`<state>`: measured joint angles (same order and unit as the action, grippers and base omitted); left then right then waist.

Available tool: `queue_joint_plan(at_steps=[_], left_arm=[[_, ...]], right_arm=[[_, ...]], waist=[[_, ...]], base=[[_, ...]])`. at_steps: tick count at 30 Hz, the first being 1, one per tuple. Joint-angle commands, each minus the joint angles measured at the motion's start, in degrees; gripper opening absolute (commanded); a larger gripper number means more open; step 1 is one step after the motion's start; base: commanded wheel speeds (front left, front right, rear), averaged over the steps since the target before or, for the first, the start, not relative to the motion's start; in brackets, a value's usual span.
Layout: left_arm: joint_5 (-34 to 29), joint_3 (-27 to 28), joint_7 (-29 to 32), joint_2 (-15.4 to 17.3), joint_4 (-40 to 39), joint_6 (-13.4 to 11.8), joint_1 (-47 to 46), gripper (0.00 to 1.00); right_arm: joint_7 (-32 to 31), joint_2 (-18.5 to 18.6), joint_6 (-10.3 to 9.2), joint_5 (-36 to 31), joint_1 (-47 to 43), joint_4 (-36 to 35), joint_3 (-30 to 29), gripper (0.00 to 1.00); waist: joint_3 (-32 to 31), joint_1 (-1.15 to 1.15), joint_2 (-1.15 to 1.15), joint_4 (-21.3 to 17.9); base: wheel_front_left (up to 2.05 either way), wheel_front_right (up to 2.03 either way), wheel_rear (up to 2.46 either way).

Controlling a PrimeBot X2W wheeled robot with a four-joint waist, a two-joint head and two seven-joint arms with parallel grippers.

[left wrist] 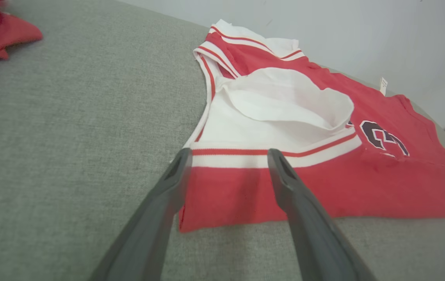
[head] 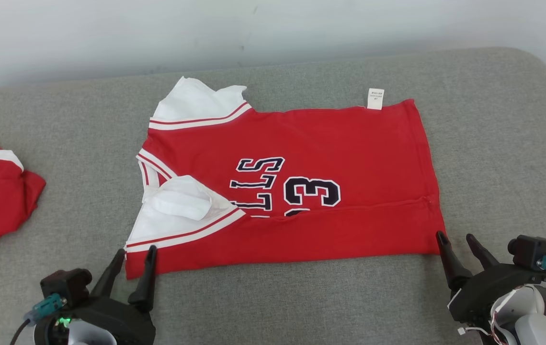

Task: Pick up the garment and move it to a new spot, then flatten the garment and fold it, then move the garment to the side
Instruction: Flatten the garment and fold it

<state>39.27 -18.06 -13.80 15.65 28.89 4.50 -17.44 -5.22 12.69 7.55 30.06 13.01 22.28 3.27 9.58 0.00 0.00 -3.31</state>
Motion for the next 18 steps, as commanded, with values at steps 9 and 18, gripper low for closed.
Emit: queue_joint_plan(at_steps=[9, 18], left_arm=[[-0.75, -1.32, 1.04, 0.04, 3.59, -1.03, -0.27, 1.0], [1.58, -1.11, 0.44, -2.32, 7.56, 0.78, -2.34, 0.0]], right_arm=[[3.06, -0.2, -0.14, -3.25, 5.74, 10.1, 2.48, 1.0], [6.3, -2.25, -0.14, 0.5, 9.13, 16.1, 4.96, 0.0]], waist=[[2.43, 0.0, 0.0, 0.64], [2.15, 0.0, 0.0, 0.85]], base=[[0.0, 0.0, 0.0], [0.0, 0.0, 0.0]])
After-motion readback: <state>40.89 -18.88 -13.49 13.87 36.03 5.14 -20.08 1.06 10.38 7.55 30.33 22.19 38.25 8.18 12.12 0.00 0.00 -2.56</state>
